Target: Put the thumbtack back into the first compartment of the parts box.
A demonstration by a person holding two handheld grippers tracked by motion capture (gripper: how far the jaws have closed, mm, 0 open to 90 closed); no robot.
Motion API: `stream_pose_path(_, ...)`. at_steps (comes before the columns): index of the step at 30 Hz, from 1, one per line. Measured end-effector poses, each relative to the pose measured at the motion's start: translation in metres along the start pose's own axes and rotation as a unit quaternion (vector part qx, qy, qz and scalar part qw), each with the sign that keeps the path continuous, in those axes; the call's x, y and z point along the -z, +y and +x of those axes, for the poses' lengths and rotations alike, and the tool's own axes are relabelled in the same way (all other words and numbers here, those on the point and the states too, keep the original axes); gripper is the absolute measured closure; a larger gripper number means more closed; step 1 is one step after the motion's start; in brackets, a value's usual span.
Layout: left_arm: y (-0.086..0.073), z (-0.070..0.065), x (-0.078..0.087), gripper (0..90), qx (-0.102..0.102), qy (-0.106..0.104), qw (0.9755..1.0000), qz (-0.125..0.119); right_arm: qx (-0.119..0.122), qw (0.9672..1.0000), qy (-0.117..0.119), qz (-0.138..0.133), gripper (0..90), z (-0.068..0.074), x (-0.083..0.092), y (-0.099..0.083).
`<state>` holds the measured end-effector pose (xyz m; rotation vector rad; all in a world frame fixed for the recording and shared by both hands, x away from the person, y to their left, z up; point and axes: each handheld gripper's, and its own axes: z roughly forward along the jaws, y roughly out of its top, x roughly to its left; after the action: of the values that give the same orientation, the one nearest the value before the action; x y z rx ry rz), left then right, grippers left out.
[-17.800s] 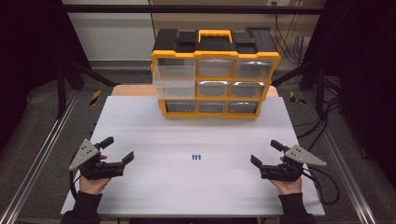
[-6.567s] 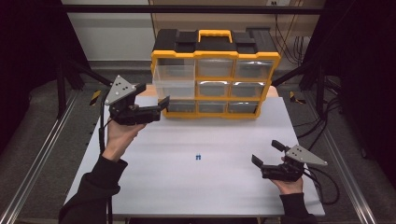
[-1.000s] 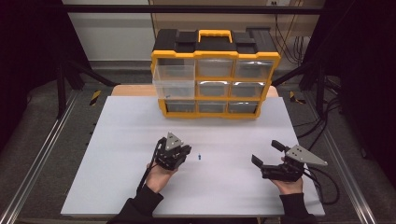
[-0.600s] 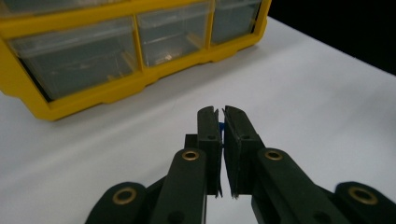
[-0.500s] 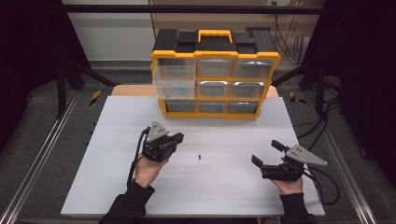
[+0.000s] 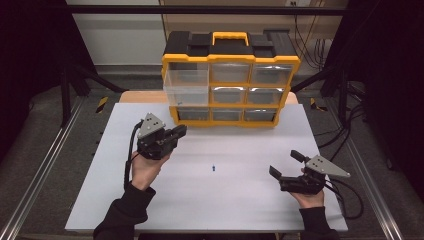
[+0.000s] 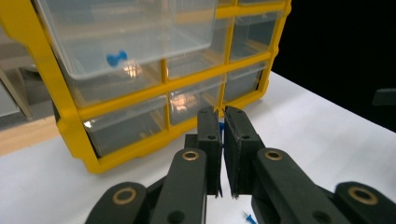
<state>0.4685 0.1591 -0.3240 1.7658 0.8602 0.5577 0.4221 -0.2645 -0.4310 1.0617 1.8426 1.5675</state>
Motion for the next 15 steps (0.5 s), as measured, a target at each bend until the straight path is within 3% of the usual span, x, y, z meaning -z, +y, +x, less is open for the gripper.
stream_pose_path(7,0.027,0.002,0.006,84.7,-0.022,0.004,0.9997,-0.004,0.0,1.0,0.0,0.0,1.3,0.0,0.0,0.0)
stream_pose_path(15,0.058,0.007,0.018,84.7,-0.026,0.011,0.9995,-0.017,0.0,1.0,0.0,0.005,1.3,0.0,0.0,0.0)
